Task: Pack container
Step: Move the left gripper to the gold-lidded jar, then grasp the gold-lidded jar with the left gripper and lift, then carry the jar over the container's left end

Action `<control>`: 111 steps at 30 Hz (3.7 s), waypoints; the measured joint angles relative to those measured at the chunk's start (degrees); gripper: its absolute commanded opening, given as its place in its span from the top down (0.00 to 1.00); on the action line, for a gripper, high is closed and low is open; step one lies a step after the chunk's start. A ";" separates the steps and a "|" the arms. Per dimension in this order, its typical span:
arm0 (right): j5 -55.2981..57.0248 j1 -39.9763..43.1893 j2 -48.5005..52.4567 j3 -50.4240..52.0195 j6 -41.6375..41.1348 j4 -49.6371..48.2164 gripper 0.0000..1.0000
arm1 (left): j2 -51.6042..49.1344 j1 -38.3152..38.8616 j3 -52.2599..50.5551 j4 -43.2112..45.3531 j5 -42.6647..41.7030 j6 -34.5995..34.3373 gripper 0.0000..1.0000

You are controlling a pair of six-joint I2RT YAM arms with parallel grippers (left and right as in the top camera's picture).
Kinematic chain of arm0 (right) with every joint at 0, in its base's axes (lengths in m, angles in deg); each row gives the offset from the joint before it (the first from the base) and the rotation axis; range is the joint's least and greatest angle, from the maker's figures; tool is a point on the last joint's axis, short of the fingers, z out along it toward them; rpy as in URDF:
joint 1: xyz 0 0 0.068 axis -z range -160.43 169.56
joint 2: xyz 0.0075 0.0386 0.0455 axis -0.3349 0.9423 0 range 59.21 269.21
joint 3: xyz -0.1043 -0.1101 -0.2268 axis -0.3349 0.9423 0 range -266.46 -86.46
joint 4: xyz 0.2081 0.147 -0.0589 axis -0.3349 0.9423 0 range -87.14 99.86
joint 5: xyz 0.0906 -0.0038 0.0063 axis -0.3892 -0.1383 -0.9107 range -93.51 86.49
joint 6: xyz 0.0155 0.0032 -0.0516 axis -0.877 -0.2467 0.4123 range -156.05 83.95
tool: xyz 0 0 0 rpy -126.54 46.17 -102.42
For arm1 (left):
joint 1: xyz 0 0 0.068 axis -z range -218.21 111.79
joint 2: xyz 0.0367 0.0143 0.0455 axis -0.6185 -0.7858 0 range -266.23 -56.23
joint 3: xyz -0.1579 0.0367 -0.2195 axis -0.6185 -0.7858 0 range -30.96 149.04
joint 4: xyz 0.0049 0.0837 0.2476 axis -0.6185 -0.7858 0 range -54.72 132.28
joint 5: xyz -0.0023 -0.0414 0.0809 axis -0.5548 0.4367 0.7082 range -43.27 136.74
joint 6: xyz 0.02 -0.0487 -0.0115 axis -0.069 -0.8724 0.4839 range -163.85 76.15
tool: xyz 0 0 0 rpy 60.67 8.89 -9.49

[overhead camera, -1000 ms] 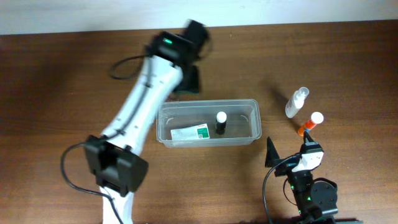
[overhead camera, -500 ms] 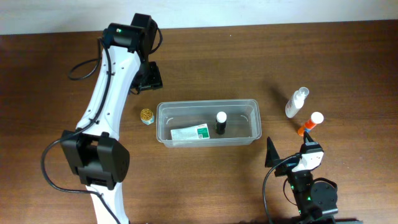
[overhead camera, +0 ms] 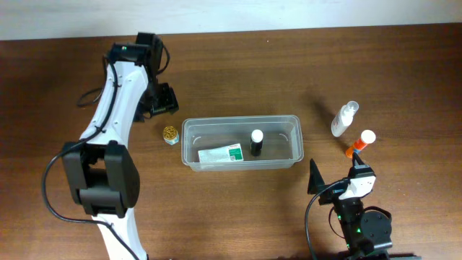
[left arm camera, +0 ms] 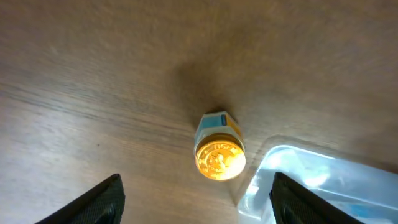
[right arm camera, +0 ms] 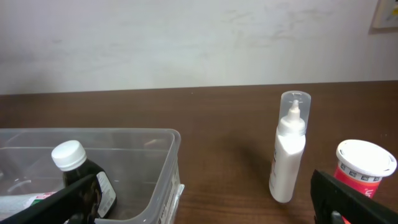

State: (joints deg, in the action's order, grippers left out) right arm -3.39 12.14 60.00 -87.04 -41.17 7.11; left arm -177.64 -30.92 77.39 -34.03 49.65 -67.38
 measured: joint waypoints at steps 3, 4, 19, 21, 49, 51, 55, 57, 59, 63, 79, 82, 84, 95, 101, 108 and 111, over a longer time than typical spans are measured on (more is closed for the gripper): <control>0.00 0.00 0.00 0.00 0.00 0.00 0.02 | 0.00 0.09 -4.44 3.91 -1.55 0.07 0.24; 0.00 0.00 0.00 0.00 -0.02 0.00 0.02 | 0.00 0.15 -6.38 5.79 -2.60 0.15 0.25; 0.02 0.00 0.00 0.00 -0.02 0.00 0.02 | 0.00 -0.26 -15.30 13.49 -7.52 -0.52 0.24; 0.02 0.00 0.00 0.00 -0.02 0.00 0.02 | 0.00 -0.26 -16.06 13.77 -7.50 -0.52 0.26; 0.02 0.00 0.00 0.00 -0.04 0.00 0.02 | -0.02 -0.31 -15.21 13.70 -4.15 0.50 0.70; 0.00 0.00 0.00 0.00 -0.02 0.00 0.02 | 0.00 -0.44 -13.07 10.73 -3.85 1.31 0.70; 0.02 0.00 0.00 0.00 0.00 0.00 0.02 | 0.63 -0.63 -5.99 4.87 -3.45 2.38 0.70; 0.02 0.00 0.00 0.00 -0.02 0.00 0.02 | 2.19 -0.61 -3.04 2.49 -3.32 2.69 0.70; 0.02 0.00 0.00 0.00 -0.02 0.00 0.02 | 5.09 -0.28 -0.37 -0.11 -3.26 2.95 0.70; 0.02 0.00 0.00 0.00 -0.02 0.00 0.02 | 12.96 1.51 2.40 -2.58 -3.02 3.02 0.70; 0.02 0.00 0.00 0.00 0.00 0.00 0.01 | 21.31 17.68 -1.42 -1.14 -2.93 2.75 0.69; 0.02 0.00 0.00 0.00 -0.02 0.00 0.02 | 21.20 19.28 -3.87 0.96 -2.91 2.19 0.69; 0.00 0.00 0.00 0.00 -0.02 0.00 0.02 | 21.20 20.06 -5.35 2.08 -2.91 1.57 0.69; 0.02 0.00 0.00 0.00 -0.02 0.00 0.02 | 21.16 21.33 -14.21 10.10 -2.91 -2.14 0.69; 0.00 0.00 0.00 0.00 -0.02 0.00 0.02 | 21.16 22.58 -17.64 14.14 -2.82 -3.85 0.69; 0.02 0.00 0.00 0.00 -0.02 0.00 0.02 | 21.11 23.56 -20.28 17.44 -1.55 -6.64 0.69; 0.02 0.00 0.00 0.00 -0.02 0.00 0.02 | 21.11 23.56 -21.31 17.86 -0.44 -7.87 0.69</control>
State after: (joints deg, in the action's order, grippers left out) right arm -3.37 12.14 60.00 -87.04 -41.19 7.11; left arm -156.52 -7.36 56.08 -16.17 49.22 -75.25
